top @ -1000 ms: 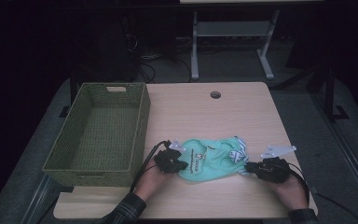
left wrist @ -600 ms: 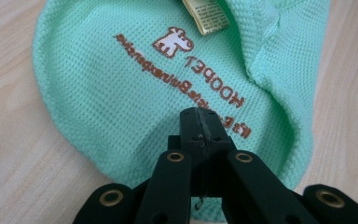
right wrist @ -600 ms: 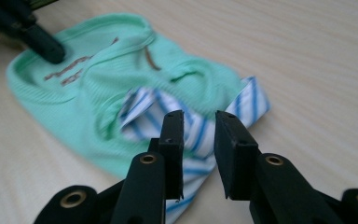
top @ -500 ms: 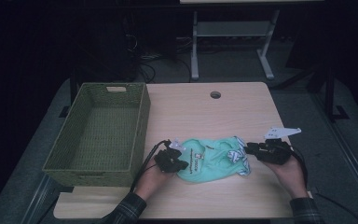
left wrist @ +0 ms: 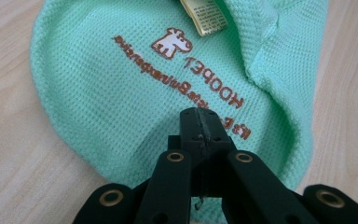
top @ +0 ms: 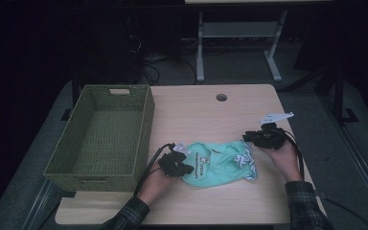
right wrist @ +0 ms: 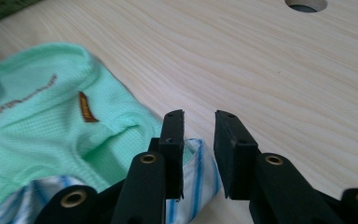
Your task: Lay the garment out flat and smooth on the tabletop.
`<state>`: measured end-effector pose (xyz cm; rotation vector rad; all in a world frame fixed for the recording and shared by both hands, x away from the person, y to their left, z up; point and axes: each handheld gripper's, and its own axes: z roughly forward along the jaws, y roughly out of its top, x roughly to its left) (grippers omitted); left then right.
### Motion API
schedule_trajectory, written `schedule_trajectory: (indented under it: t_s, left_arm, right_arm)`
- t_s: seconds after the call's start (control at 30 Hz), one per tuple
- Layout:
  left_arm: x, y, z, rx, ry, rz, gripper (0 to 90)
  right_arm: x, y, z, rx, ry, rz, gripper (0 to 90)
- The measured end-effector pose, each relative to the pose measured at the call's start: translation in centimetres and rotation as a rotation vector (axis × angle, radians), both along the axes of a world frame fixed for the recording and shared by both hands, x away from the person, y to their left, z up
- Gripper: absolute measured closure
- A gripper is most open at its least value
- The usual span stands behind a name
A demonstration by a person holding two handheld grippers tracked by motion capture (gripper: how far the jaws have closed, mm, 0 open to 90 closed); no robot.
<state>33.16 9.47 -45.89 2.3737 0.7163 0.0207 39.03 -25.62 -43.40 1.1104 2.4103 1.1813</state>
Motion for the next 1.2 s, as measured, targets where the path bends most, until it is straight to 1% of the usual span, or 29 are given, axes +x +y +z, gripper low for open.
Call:
schedule_trajectory:
  t_s: [0.03,0.1,0.17,0.2,0.23,0.27,0.33,0.4,0.47,0.53,0.6,0.67,0.7,0.77,0.8,0.83,0.87,0.9,0.97,1.0,1.13,1.17,1.2]
  left_arm:
    - [0.0,0.0,0.0,-0.001,0.000,0.001,89.5]
    - [0.0,0.0,0.0,-0.001,-0.001,0.002,89.5]
    - [0.0,0.0,0.0,0.000,-0.003,0.001,89.5]
    - [-0.1,0.0,0.0,0.000,-0.004,0.002,89.4]
    - [-0.1,-0.1,0.0,0.003,-0.005,0.003,89.4]
    - [-0.2,-0.2,0.0,-0.005,-0.003,0.012,89.4]
    - [-0.2,-0.2,0.0,-0.005,-0.006,0.015,89.4]
    - [-0.2,-0.2,0.0,-0.004,-0.006,0.014,89.4]
    - [-0.2,-0.1,0.0,0.000,-0.005,0.008,89.4]
    - [-0.2,-0.2,0.0,-0.005,-0.006,0.013,89.4]
    - [-0.2,-0.2,0.0,-0.004,-0.006,0.013,89.3]
    - [-0.2,-0.2,0.0,-0.003,-0.006,0.012,89.4]
    - [-0.2,-0.2,0.0,-0.003,-0.006,0.012,89.4]
    - [-0.2,-0.2,0.0,0.002,-0.005,0.007,89.4]
    - [-0.2,-0.2,0.0,-0.001,-0.006,0.011,89.4]
    - [-0.2,-0.2,0.0,-0.003,-0.006,0.013,89.4]
    - [-0.2,-0.2,0.0,-0.002,-0.006,0.013,89.4]
    - [-0.2,-0.2,0.0,-0.001,-0.006,0.013,89.4]
    - [-0.2,-0.2,0.0,0.004,-0.007,0.007,89.4]
    - [-0.1,-0.2,0.0,0.002,-0.006,0.008,89.4]
    - [-0.2,-0.3,0.0,-0.001,-0.006,0.013,89.4]
    - [-0.2,-0.2,0.1,0.012,-0.011,0.001,89.4]
    - [-0.2,-0.2,0.1,0.012,-0.013,0.001,89.4]
  right_arm:
    - [0.2,0.2,-0.2,-0.009,0.005,-0.002,73.5]
    - [0.4,0.4,-0.6,-0.011,0.014,0.007,73.5]
    - [0.4,0.7,-1.1,-0.032,0.018,0.018,73.5]
    - [0.3,0.7,-1.2,-0.034,0.029,0.015,73.5]
    - [0.3,0.8,-1.3,-0.040,0.028,0.019,73.5]
    - [0.3,0.8,-1.3,-0.041,0.025,0.022,73.5]
    - [0.0,0.8,-1.2,-0.036,0.025,0.026,73.5]
    - [-0.2,0.9,-0.9,-0.012,0.027,0.041,73.5]
    - [-0.3,1.2,-1.1,-0.022,0.035,0.060,73.5]
    - [-0.2,1.5,-1.4,-0.038,0.039,0.062,73.5]
    - [-0.1,1.7,-1.9,-0.042,0.054,0.063,73.5]
    - [0.1,1.9,-2.4,-0.063,0.065,0.068,73.4]
    - [0.1,2.0,-2.6,-0.068,0.078,0.068,73.5]
    - [0.2,2.2,-3.0,-0.096,0.079,0.075,77.9]
    - [0.2,2.3,-3.1,-0.109,0.080,0.075,80.3]
    - [0.2,2.3,-3.3,-0.104,0.079,0.076,84.9]
    - [0.2,2.4,-3.3,-0.100,0.084,0.076,86.9]
    - [0.2,2.4,-3.3,-0.104,0.082,0.077,89.1]
    - [0.1,2.5,-3.2,-0.119,0.075,0.078,89.9]
    - [0.1,2.6,-3.1,-0.125,0.064,0.077,90.0]
    - [0.0,1.7,-2.3,-0.116,0.019,0.028,90.0]
    - [0.0,1.4,-2.2,-0.113,0.009,0.008,90.0]
    - [0.1,1.1,-2.1,-0.115,0.003,-0.007,90.0]
